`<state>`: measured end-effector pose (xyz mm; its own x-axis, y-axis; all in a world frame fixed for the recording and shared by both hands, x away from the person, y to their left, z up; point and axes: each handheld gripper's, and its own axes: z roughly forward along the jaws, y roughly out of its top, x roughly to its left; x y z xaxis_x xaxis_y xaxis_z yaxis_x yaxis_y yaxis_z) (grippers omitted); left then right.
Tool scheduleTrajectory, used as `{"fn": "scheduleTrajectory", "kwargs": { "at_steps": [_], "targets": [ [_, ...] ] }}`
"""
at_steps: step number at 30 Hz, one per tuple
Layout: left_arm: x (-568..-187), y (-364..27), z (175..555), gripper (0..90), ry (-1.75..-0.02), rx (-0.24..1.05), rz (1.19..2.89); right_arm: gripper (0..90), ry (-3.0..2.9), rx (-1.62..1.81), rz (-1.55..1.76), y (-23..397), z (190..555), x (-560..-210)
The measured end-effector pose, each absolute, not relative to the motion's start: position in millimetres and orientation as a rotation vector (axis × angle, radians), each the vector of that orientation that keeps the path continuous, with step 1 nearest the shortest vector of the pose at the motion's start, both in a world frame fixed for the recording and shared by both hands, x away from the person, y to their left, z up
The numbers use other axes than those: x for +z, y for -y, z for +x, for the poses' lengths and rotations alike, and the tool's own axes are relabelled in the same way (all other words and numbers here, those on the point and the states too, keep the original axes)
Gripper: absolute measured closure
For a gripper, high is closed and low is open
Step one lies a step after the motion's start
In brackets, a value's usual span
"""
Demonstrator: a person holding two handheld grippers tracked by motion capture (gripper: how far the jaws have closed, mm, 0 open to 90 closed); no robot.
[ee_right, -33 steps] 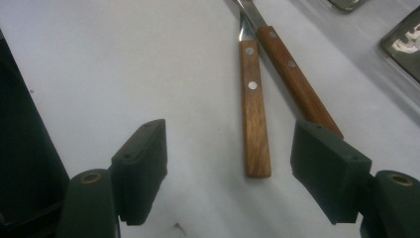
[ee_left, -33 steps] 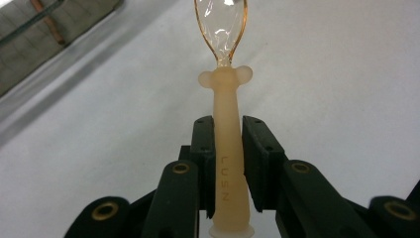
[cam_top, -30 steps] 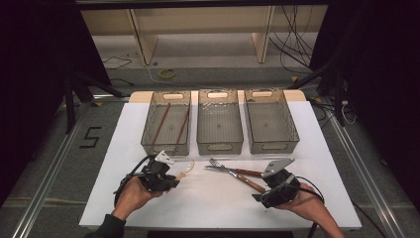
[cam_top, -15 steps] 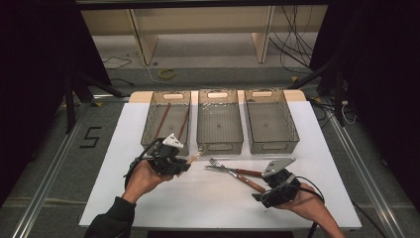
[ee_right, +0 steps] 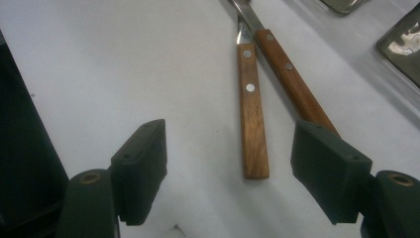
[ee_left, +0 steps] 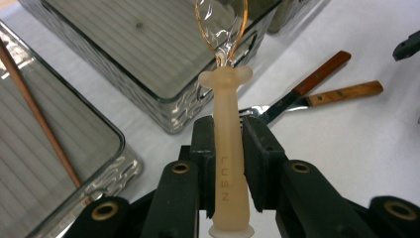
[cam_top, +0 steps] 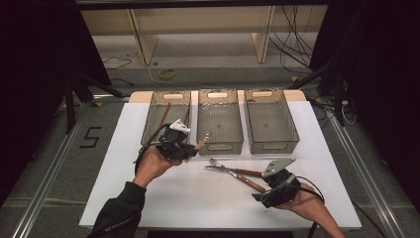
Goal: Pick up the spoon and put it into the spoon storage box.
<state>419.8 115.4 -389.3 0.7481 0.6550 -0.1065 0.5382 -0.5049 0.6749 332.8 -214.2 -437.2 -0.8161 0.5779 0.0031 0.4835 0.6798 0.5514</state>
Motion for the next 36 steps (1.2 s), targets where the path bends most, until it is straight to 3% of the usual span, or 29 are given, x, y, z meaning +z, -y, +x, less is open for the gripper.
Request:
{"fn": "scheduleTrajectory", "kwargs": {
  "at_steps": [36],
  "targets": [
    [-371.9, -94.0, 496.0, 75.7, -0.975, 0.257, 2.070, 31.1, -2.723, 0.824, 0.867, 215.5, 333.0, -437.3]
  ]
}}
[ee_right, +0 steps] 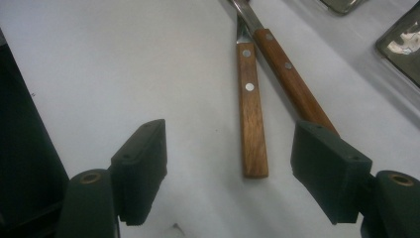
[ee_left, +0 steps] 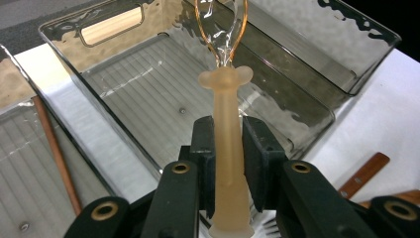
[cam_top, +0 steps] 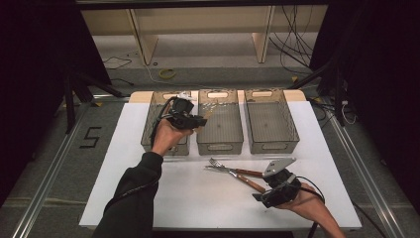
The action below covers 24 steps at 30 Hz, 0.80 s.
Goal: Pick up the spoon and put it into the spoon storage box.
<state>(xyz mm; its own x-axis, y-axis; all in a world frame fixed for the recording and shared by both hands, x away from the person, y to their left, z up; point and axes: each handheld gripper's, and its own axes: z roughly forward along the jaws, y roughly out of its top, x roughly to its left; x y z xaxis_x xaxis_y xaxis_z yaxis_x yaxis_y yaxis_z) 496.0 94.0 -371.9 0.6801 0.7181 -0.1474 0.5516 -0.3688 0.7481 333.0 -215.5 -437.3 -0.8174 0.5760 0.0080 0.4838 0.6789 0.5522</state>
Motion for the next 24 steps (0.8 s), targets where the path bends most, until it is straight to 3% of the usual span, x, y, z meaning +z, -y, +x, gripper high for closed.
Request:
{"fn": "scheduleTrajectory", "kwargs": {
  "at_steps": [24],
  "targets": [
    [-390.2, -72.1, 524.6, 75.5, -1.045, 0.214, 2.048, 31.0, -2.719, 0.832, 0.871, 219.1, 333.6, -436.5]
  ]
}}
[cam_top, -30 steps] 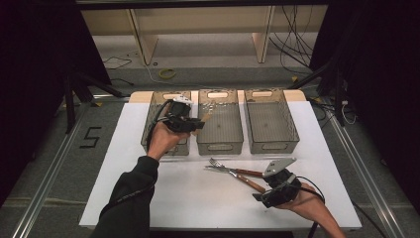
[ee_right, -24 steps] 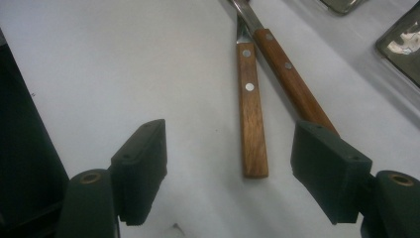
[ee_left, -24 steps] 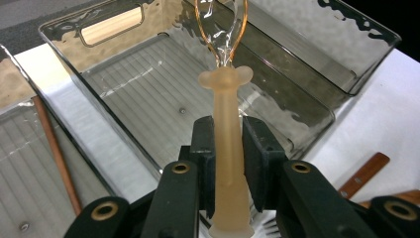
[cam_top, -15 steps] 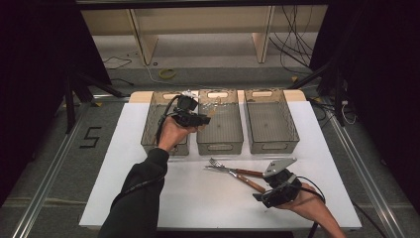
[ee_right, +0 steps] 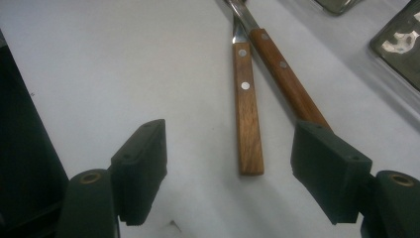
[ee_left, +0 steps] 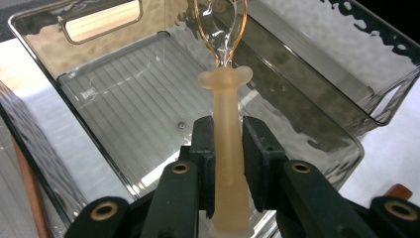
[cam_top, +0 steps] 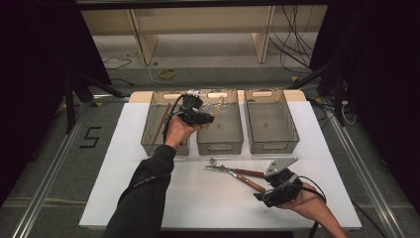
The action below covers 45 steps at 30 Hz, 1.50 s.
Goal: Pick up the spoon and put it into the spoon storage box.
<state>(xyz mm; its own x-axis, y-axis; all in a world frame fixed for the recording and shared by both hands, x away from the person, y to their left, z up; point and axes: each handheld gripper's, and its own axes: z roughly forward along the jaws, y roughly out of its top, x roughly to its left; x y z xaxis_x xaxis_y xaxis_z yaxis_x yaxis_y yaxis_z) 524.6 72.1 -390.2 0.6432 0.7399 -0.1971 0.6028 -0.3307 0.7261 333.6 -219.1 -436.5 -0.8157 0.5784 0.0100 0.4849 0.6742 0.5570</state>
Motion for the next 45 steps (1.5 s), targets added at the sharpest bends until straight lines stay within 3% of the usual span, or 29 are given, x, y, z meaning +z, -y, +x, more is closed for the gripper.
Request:
{"fn": "scheduleTrajectory", "kwargs": {
  "at_steps": [25, 28, 34, 45],
  "targets": [
    [-411.9, -59.0, 533.9, 73.2, -1.112, 0.178, 2.059, 31.0, -2.721, 0.832, 0.866, 218.8, 333.1, -436.7],
    [-410.5, -60.3, 533.4, 62.1, -1.115, 0.182, 2.032, 31.1, -2.719, 0.835, 0.866, 219.1, 333.0, -436.1],
    [-399.3, -66.5, 526.7, 49.3, -1.085, 0.184, 2.022, 31.1, -2.713, 0.834, 0.872, 219.3, 332.6, -435.1],
    [-380.4, -99.0, 495.4, 32.3, -1.007, 0.175, 1.954, 31.1, -2.694, 0.843, 0.868, 221.4, 333.7, -430.0]
  ]
}}
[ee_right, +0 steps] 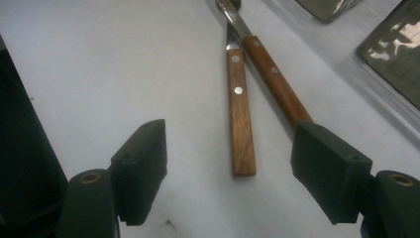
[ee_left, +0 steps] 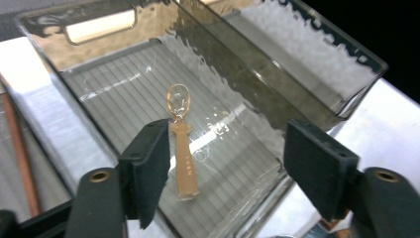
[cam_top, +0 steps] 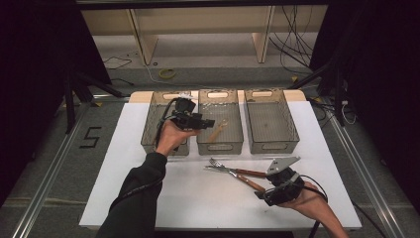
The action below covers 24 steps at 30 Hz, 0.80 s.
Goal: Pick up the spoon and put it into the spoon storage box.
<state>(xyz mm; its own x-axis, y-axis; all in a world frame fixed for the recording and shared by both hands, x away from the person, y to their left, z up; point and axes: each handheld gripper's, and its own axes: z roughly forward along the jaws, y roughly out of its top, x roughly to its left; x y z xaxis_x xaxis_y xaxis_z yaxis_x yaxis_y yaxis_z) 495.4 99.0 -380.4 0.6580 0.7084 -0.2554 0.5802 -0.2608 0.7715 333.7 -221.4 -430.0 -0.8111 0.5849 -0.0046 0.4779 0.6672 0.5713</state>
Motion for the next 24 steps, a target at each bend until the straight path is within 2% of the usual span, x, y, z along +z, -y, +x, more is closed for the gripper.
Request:
{"fn": "scheduleTrajectory", "kwargs": {
  "at_steps": [11, 20, 24],
  "targets": [
    [-386.0, -129.1, 447.4, 24.7, -0.917, 0.208, 1.967, 31.0, -2.685, 0.854, 0.844, 217.4, 341.3, -423.0],
    [-404.6, -142.3, 417.9, 23.2, -0.903, 0.195, 1.916, 31.1, -2.701, 0.842, 0.825, 212.4, 358.5, -417.4],
    [-414.0, -142.7, 407.1, 21.9, -0.892, 0.211, 1.945, 31.1, -2.698, 0.836, 0.847, 213.1, 369.9, -417.2]
  ]
}}
